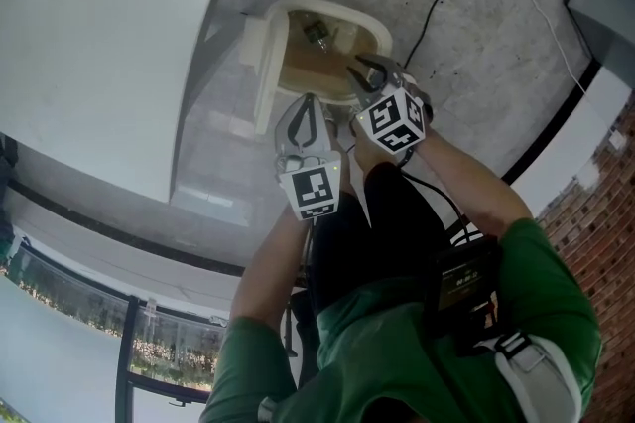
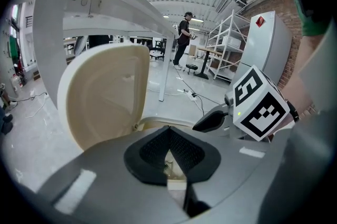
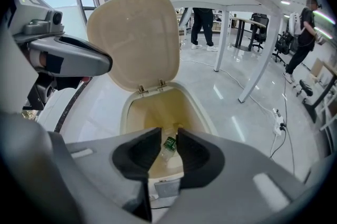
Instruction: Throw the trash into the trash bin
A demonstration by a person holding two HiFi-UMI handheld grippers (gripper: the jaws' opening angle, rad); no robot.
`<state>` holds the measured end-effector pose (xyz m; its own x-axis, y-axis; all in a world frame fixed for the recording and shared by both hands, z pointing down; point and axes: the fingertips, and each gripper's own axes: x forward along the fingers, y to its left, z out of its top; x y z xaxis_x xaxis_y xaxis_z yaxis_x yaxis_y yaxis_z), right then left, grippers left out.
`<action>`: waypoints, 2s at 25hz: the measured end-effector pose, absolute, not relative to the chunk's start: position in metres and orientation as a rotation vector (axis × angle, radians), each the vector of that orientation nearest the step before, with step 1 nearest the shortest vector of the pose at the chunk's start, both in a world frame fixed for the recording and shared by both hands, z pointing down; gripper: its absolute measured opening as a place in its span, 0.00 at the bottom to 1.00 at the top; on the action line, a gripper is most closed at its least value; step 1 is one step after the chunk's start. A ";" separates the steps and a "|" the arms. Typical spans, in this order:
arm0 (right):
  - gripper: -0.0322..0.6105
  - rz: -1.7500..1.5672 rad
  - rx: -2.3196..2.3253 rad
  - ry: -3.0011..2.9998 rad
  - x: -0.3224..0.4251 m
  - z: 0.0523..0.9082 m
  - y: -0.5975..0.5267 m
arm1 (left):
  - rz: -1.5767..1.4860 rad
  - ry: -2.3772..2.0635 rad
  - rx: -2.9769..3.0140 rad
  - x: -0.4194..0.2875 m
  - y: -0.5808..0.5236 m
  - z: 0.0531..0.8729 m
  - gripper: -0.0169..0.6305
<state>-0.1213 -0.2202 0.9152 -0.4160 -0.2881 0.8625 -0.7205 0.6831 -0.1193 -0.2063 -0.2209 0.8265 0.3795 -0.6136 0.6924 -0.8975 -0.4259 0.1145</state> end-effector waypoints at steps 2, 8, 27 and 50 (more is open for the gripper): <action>0.19 0.606 0.779 -2.012 -0.120 0.901 -0.221 | 0.783 -1.299 2.181 -0.202 -0.224 0.815 0.04; 0.17 0.606 0.794 -2.053 -0.118 0.856 -0.225 | 0.770 -1.301 2.233 -0.190 -0.233 0.778 0.04; 0.05 0.558 0.971 -2.284 -0.105 0.664 -0.251 | 0.654 -1.349 2.449 -0.165 -0.268 0.617 0.04; 0.05 0.328 1.191 -2.676 -0.120 0.424 -0.219 | 0.388 -1.384 2.747 -0.167 -0.240 0.433 0.04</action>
